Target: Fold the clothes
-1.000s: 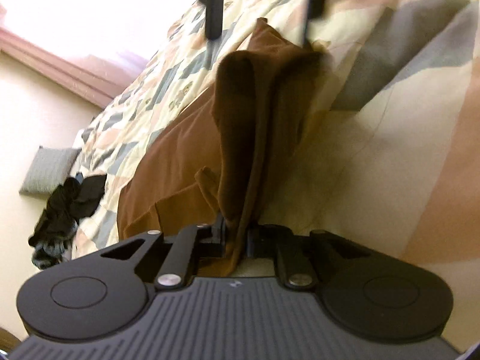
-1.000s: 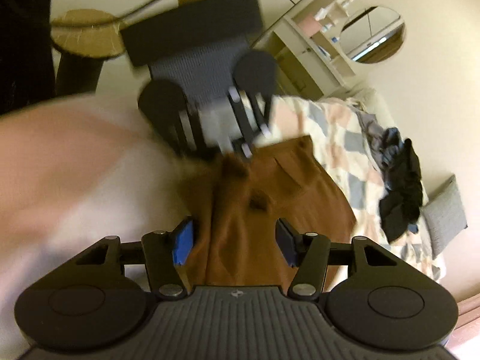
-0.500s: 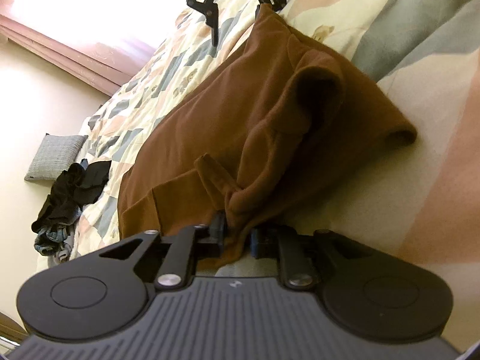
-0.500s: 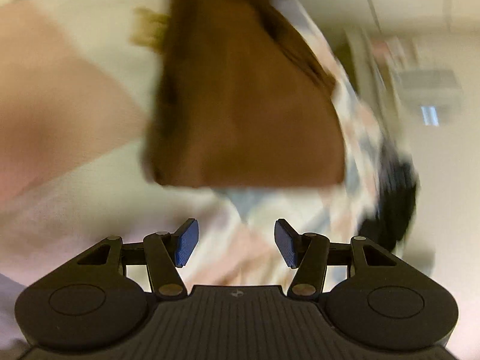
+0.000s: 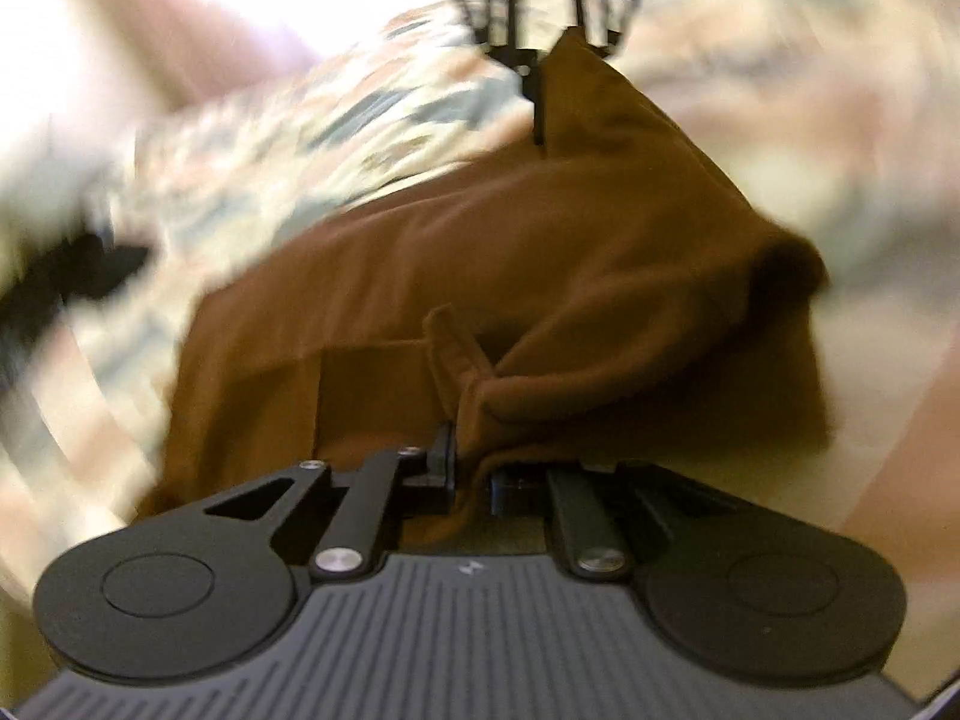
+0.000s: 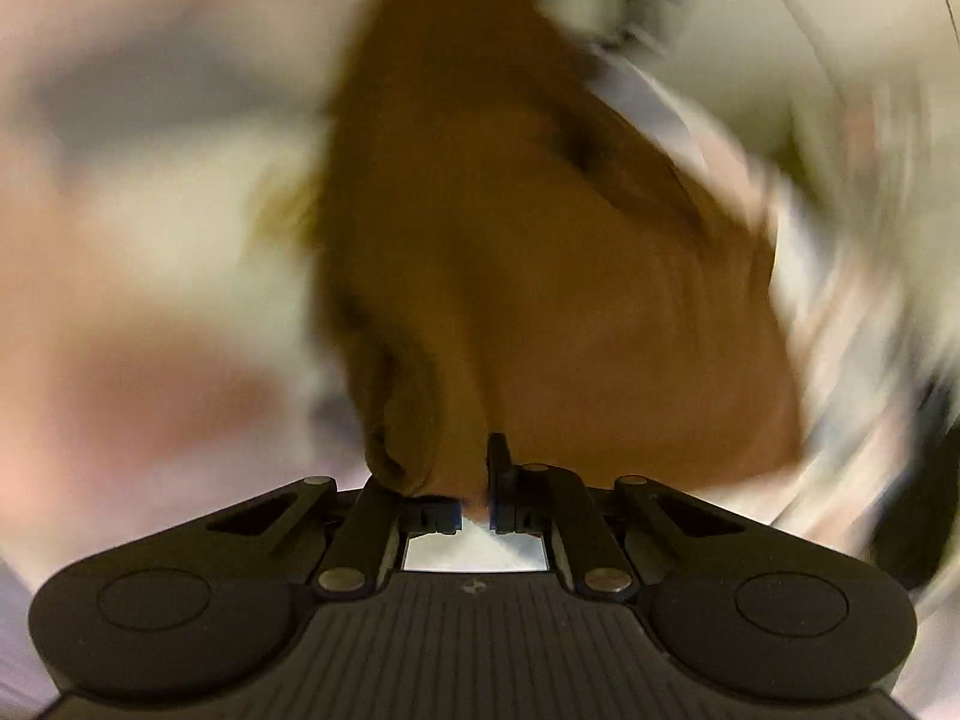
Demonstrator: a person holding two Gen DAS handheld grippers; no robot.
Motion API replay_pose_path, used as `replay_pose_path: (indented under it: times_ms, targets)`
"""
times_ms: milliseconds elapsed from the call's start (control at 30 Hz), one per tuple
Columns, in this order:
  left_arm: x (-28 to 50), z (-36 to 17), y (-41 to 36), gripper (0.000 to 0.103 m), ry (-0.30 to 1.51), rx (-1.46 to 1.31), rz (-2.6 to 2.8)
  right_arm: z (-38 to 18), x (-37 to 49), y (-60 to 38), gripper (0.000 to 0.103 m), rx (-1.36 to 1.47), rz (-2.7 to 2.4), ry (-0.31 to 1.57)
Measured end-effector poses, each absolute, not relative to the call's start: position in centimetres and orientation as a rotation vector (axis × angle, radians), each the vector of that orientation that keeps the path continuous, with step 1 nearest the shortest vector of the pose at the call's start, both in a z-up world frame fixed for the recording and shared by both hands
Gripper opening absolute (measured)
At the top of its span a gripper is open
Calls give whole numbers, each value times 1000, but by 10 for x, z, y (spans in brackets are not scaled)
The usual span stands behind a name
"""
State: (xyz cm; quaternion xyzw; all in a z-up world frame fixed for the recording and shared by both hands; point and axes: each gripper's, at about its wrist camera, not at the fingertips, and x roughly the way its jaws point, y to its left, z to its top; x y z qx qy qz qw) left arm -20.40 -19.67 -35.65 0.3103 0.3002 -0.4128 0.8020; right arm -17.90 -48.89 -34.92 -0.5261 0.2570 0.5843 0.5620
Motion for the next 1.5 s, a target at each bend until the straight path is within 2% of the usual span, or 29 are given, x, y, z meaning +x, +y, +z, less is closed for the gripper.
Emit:
replay_pose_path:
  times_ms: [133, 233, 367, 467, 567, 633, 667, 700, 767, 800, 833, 867, 900, 1067, 1167, 1367, 1500]
  targets:
    - [-138, -333, -151, 8, 869, 173, -848, -291, -85, -470, 4, -654, 1310, 982]
    - [-96, -350, -108, 8, 1011, -233, -724, -287, -23, -461, 4, -397, 1240, 1036]
    - [-65, -384, -76, 8, 1115, -496, -581, -326, 59, -434, 4, -151, 1067, 1130]
    - [-52, -393, -65, 9, 1142, -614, -581, -364, 99, -426, 16, 36, 940, 1260]
    - [-48, -391, -59, 16, 1129, -621, -613, -373, 104, -444, 23, 217, 874, 1287]
    - [-48, -390, -54, 33, 1113, -641, -624, -379, 107, -455, 43, 338, 826, 1301]
    - [-44, -391, -50, 35, 1098, -662, -623, -380, 107, -460, 53, 392, 803, 1295]
    - [-40, -393, -45, 36, 1087, -681, -625, -380, 108, -463, 54, 427, 782, 1279]
    - [-29, -397, -42, 36, 1074, -694, -605, -380, 112, -463, 54, 457, 758, 1255]
    - [-19, -399, -43, 33, 1063, -690, -590, -380, 112, -463, 50, 468, 751, 1240]
    - [-13, -398, -44, 19, 1046, -679, -579, -381, 111, -463, 39, 478, 747, 1224]
    - [-8, -397, -46, 10, 1028, -668, -568, -382, 116, -457, 10, 479, 745, 1215]
    - [-5, -394, -48, 9, 1005, -645, -557, -380, 124, -449, 7, 460, 745, 1206]
    - [-11, -367, -50, 8, 876, -504, -502, -342, 126, -441, 5, 405, 762, 1037]
    - [-5, -373, -46, 9, 868, -496, -460, -332, 138, -439, 5, 373, 724, 999]
    - [8, -404, -45, 11, 942, -510, -420, -382, 164, -413, 5, 306, 573, 1140]
    - [12, -401, -36, 18, 951, -552, -414, -390, 164, -410, 6, 327, 530, 1117]
